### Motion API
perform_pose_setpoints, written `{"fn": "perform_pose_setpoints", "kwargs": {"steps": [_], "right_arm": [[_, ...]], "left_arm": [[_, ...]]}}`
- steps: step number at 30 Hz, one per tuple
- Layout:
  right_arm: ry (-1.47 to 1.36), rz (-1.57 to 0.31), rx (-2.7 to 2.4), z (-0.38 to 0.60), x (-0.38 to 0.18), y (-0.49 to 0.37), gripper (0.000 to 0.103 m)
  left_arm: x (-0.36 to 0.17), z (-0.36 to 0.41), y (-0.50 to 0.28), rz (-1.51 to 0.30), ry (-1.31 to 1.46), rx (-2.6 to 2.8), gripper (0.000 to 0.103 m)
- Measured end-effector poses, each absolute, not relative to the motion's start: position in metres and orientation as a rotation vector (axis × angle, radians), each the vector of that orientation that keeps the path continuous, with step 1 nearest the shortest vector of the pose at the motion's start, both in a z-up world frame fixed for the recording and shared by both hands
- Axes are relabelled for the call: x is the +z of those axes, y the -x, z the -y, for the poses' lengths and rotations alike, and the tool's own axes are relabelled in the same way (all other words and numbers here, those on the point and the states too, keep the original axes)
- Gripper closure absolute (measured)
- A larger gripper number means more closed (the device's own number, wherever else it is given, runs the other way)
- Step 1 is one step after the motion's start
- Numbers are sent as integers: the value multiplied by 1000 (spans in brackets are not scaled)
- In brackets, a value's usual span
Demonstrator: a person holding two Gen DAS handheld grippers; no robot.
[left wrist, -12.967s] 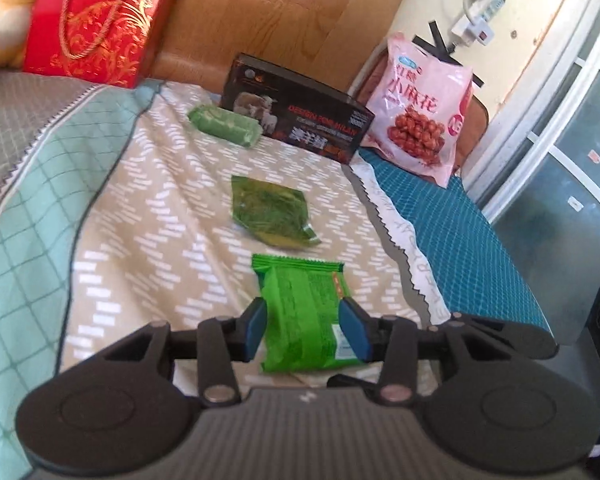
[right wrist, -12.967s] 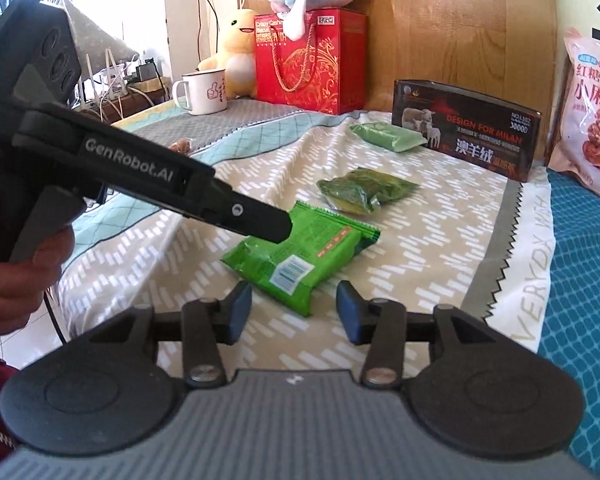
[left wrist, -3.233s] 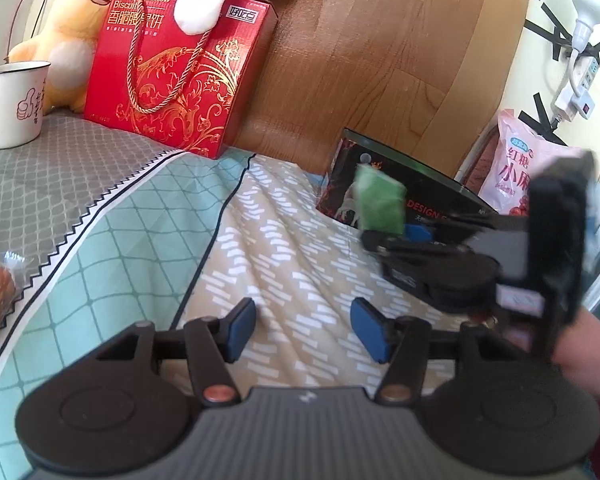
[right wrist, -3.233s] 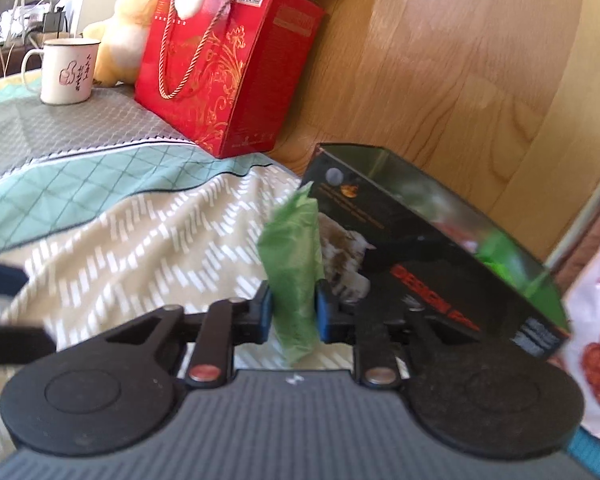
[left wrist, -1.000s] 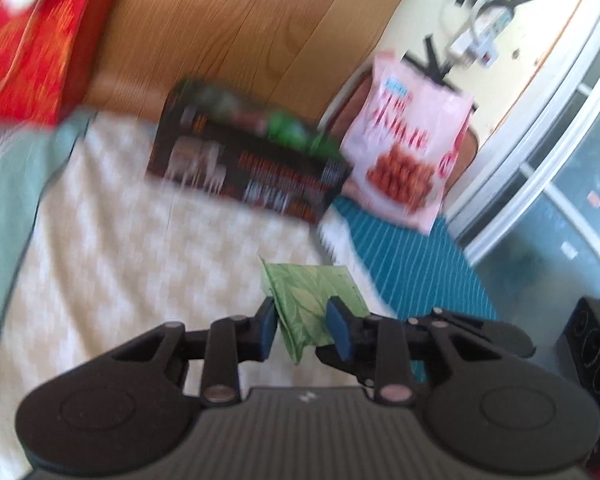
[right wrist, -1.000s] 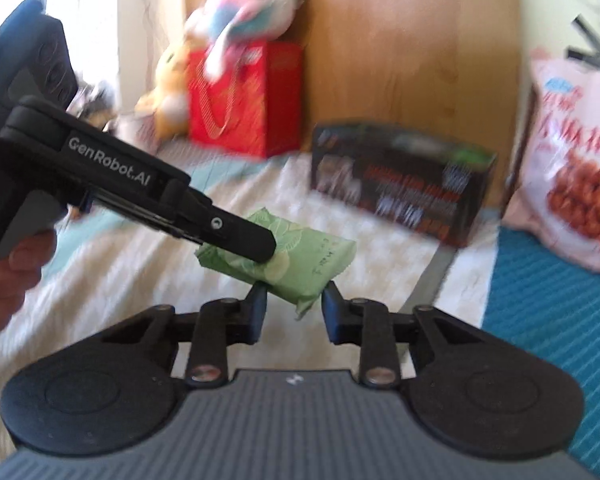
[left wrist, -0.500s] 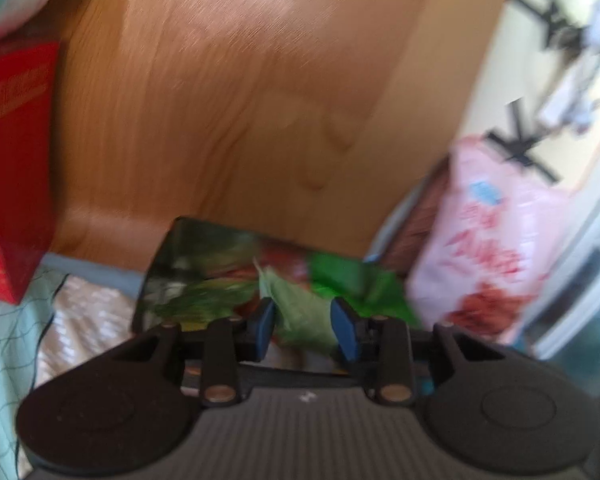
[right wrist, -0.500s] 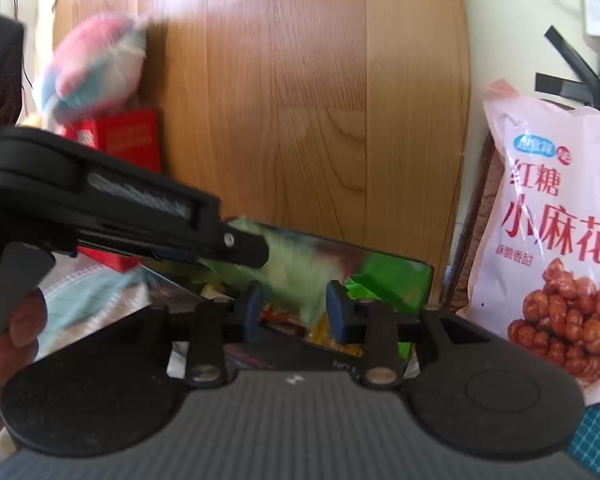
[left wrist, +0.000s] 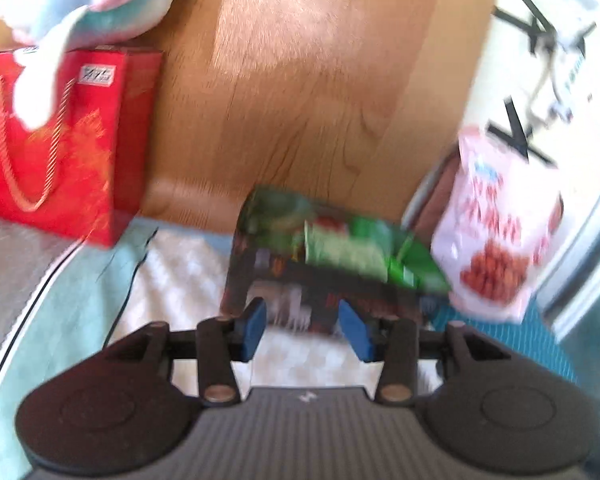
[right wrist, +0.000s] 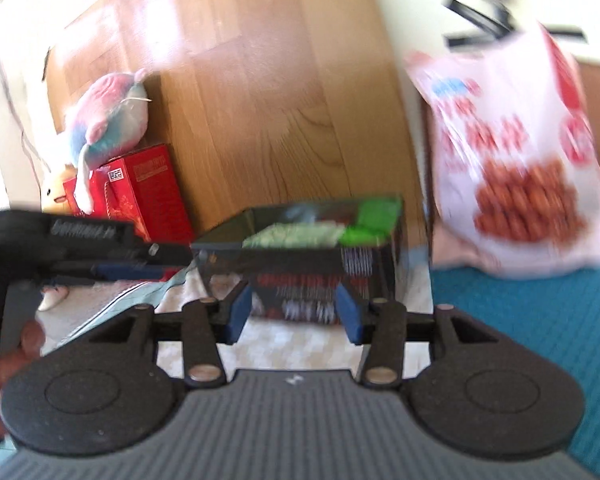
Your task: Organize snacks
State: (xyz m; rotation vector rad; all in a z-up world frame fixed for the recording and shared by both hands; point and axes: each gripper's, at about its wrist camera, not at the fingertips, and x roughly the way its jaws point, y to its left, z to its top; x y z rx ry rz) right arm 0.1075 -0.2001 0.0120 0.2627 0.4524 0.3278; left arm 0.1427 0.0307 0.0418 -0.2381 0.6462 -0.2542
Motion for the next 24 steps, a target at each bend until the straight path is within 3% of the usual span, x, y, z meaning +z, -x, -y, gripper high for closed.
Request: {"fn": "perform_pose_setpoints", "kwargs": {"steps": [6,24], "right_arm": [[-371,-539,282,192,-7,-70,49],[-344,-514,245,182,-23,-2,47]], "left_arm": [[11,-19,-87,-700,134,-187,50],[-22,-4,-27,-683,22,-87,48]]}}
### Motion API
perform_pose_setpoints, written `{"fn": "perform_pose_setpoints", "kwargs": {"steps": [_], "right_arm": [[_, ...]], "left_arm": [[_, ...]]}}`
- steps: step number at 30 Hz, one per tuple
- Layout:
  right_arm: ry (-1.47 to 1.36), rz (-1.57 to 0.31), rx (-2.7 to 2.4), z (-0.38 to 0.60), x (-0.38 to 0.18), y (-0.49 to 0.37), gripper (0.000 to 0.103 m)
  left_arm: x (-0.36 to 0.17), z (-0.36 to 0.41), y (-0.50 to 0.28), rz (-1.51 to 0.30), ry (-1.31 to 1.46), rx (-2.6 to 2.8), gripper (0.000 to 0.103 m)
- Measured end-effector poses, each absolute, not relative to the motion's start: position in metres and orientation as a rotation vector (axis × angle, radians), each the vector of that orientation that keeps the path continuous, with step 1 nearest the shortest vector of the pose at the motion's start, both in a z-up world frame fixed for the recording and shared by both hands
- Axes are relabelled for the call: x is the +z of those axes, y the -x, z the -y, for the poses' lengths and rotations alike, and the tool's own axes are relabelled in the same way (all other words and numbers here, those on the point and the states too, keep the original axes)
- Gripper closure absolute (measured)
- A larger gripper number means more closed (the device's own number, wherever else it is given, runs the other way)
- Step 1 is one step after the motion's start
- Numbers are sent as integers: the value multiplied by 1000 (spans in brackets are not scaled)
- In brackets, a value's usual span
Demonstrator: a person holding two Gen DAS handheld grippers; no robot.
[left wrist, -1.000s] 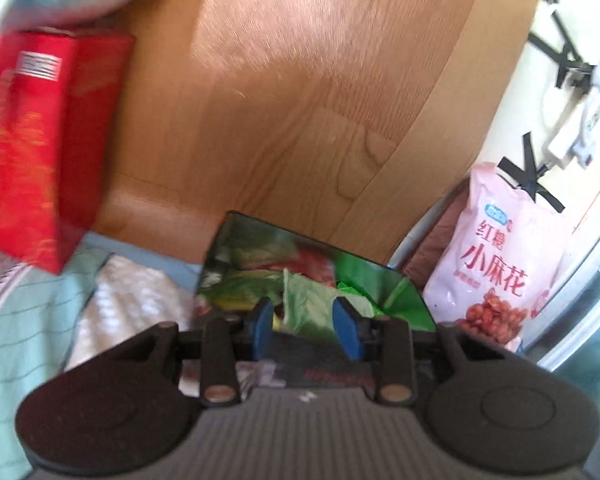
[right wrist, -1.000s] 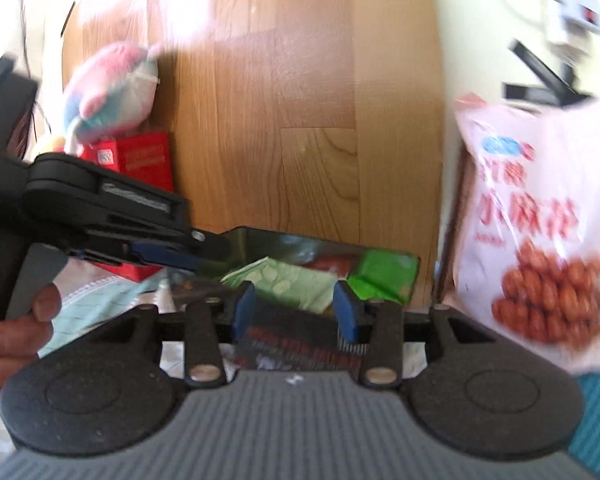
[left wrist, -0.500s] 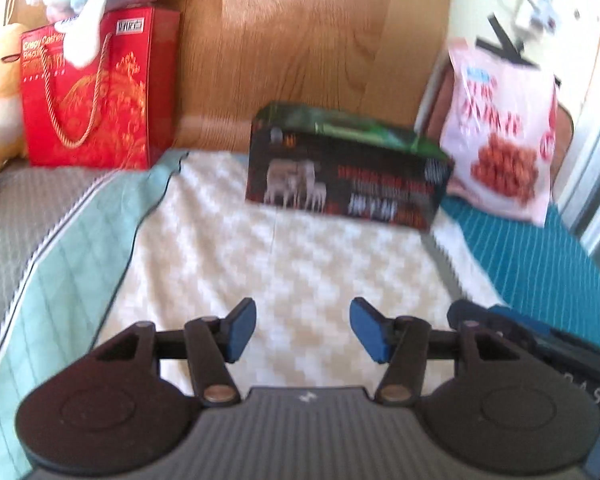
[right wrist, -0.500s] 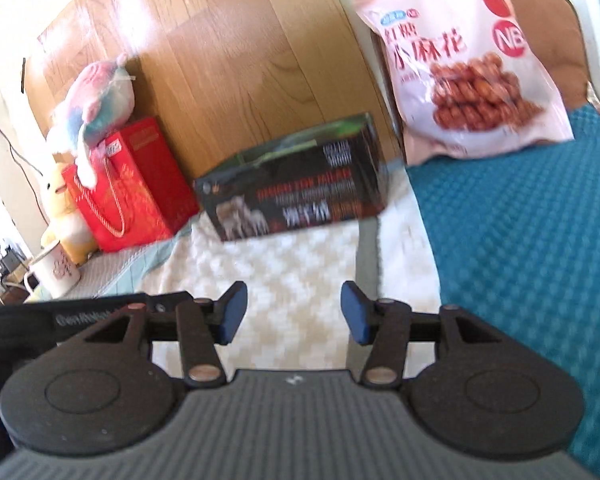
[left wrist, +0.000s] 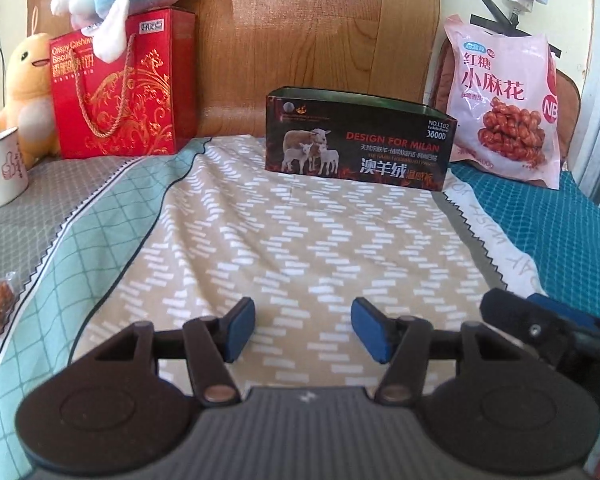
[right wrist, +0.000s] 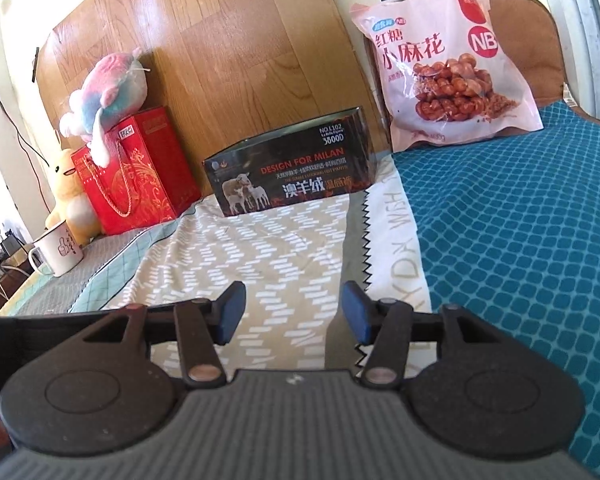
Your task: Organize snacks
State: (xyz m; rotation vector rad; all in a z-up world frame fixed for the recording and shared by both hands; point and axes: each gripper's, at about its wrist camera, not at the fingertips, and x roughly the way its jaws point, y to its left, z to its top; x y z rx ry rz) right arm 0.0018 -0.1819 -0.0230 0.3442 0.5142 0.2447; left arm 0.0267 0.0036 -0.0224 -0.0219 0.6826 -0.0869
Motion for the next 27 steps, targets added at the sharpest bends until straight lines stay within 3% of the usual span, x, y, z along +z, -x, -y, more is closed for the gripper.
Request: {"fn": "perform_pose_setpoints", "kwargs": {"steps": [14,18,19,21,23,27], "right_arm": [[-348,-493,245,181,-24,2,45],[-364,-489,240,183,-24,3,39],[-371,-488,240,184,-24,3,39],[-373,-486,239,184,-24,4,39],[-380,-481,238,185,-24,5,38],[-389,-475,235,186,-24,6,38]], "left_arm": [[-27,0,-21,-643,-25,-47,44],[-27,2,-20,-632,-38,-30,39],[-27,2,-19,-629,-43,-25,37],[-26,4,-18,-618,-55,-13,22],[-24,6,-14,-592,-71,-4,14],[-23,13,-10,-564,-117,9,7]]}}
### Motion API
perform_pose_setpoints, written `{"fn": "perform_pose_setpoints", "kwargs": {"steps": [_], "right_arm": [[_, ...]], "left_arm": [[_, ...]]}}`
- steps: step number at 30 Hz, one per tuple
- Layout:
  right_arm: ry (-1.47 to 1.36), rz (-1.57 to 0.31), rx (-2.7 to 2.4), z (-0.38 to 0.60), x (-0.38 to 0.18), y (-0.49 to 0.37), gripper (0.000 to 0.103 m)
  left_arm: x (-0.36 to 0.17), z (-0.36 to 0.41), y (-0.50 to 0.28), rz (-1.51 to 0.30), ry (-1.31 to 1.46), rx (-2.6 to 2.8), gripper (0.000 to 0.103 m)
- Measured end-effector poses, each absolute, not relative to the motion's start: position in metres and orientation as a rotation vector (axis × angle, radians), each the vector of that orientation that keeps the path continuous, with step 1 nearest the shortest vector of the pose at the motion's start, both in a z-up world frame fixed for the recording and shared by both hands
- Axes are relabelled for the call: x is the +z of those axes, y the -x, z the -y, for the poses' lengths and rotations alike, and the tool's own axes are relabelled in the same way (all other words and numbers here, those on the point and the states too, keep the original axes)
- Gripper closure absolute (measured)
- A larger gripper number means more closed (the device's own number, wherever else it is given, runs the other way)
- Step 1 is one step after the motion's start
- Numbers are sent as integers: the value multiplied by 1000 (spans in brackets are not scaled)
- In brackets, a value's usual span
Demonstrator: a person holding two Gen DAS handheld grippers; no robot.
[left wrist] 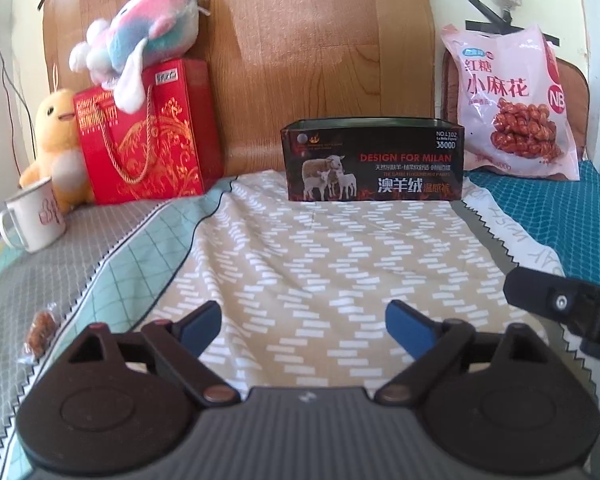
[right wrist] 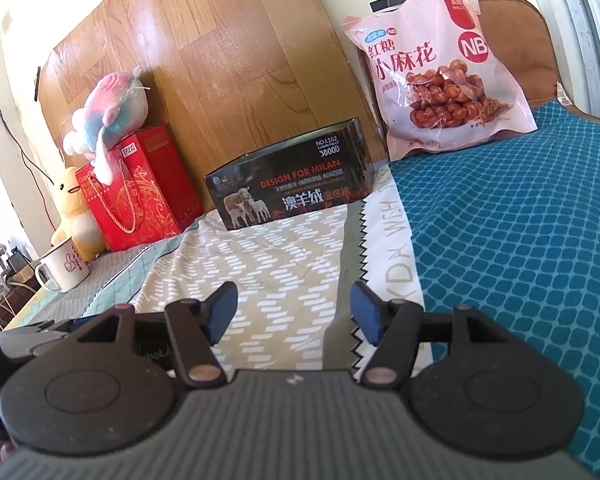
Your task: Organize snacks
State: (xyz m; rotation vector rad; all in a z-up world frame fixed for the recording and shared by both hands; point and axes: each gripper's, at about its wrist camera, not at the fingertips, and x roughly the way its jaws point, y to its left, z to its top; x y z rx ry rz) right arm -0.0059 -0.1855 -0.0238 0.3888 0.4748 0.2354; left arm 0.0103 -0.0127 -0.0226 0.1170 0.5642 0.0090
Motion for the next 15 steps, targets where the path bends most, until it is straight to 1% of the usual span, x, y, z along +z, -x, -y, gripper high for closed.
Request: {"fn": "perform_pose_setpoints", "kwargs": {"steps": [4,15], "right_arm": [[-403,-472,235,187,-24,7,37],[-429,-472,233,190,-24,6,34]], "left_arm": [[-22,15,-8,-544,-138,24,1],[-22,14,-8,-551,-132,28,0]]}}
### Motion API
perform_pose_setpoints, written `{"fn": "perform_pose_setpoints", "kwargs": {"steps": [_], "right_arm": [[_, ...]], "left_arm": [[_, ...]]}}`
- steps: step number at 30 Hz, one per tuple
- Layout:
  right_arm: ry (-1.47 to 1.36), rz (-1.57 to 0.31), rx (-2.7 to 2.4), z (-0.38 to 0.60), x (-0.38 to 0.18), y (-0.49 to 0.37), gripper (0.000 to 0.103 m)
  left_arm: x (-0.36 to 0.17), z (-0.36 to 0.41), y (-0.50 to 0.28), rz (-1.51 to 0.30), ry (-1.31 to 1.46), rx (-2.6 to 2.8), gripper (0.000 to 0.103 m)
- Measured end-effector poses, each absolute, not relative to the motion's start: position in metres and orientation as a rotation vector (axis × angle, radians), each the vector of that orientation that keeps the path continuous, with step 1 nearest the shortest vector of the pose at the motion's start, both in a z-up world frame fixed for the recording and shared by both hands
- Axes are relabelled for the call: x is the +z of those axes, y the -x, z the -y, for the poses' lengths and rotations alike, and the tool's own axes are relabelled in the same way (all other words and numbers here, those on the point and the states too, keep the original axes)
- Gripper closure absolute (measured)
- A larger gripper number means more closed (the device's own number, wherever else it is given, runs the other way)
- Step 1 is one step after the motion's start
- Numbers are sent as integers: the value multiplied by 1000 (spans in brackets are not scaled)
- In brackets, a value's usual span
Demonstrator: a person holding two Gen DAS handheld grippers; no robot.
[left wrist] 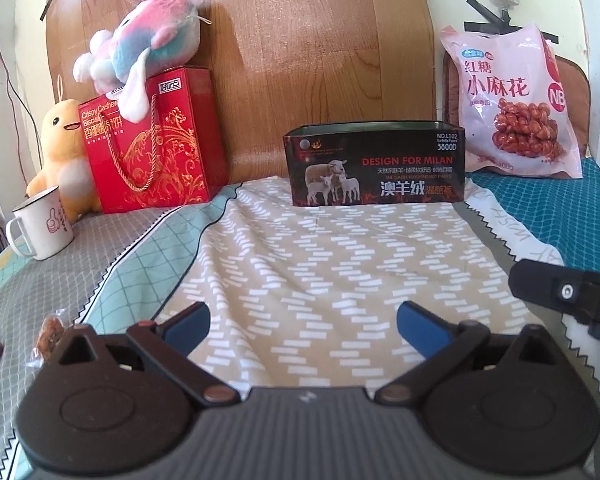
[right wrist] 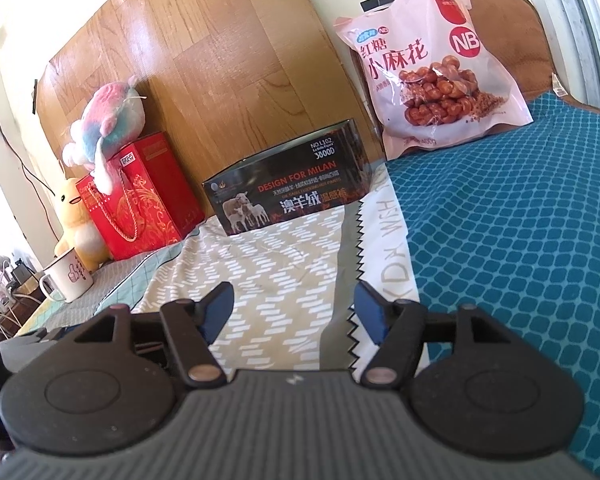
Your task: Organize snacks
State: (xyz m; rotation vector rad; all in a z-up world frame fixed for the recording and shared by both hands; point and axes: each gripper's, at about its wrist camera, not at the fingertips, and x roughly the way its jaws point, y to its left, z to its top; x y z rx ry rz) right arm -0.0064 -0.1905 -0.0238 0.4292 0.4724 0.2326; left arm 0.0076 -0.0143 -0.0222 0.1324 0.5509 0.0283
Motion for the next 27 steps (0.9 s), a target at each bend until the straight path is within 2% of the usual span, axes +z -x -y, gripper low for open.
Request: {"fn": "perform_pose_setpoints", "kwargs": {"steps": [12,27], "right_arm": [[-447,-473,225,191,-24,7,28],[-455,-474,227,191,-24,7,27]], "left_arm": [[-22,10,-6,-548,-98,38,0],[-25,13,-10,-585,-132,72,0]]}}
